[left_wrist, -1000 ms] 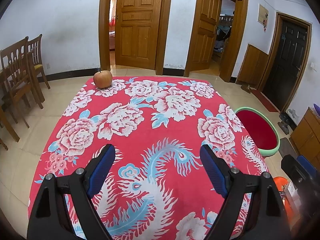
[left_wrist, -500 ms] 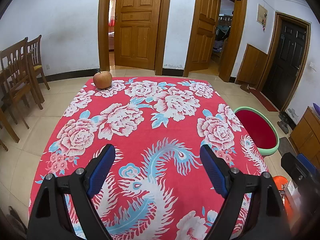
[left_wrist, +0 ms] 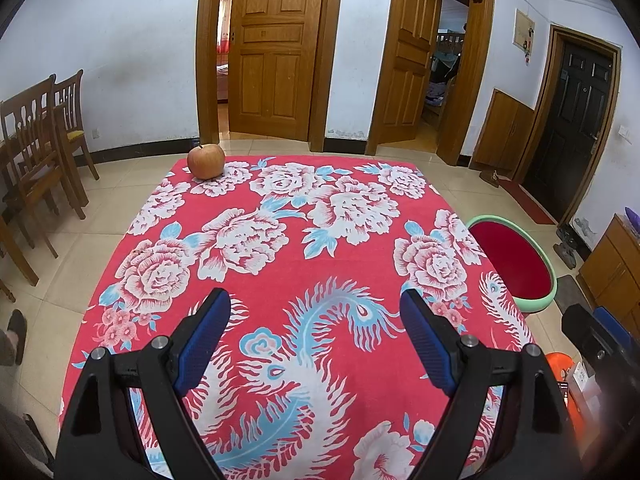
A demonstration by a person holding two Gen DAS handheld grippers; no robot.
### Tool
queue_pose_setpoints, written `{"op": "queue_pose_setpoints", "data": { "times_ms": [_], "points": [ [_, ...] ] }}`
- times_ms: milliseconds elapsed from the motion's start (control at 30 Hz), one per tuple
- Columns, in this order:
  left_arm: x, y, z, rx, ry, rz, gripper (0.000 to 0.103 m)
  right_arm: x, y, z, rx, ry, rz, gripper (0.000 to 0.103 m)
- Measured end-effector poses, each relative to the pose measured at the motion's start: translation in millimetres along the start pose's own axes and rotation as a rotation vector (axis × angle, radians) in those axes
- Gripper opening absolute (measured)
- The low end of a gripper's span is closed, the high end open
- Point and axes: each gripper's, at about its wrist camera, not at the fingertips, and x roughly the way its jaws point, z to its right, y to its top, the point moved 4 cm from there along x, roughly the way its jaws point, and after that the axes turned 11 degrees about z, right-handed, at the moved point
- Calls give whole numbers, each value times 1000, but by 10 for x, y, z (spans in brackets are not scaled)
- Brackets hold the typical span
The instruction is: Collect trash
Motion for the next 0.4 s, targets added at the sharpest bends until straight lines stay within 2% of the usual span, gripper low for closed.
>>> {"op": "queue_pose_setpoints", "data": {
  "times_ms": [400],
  "points": [
    [-22, 45, -9, 2, -4, 3, 86, -2, 14, -14, 0, 2, 4, 95]
  ]
}}
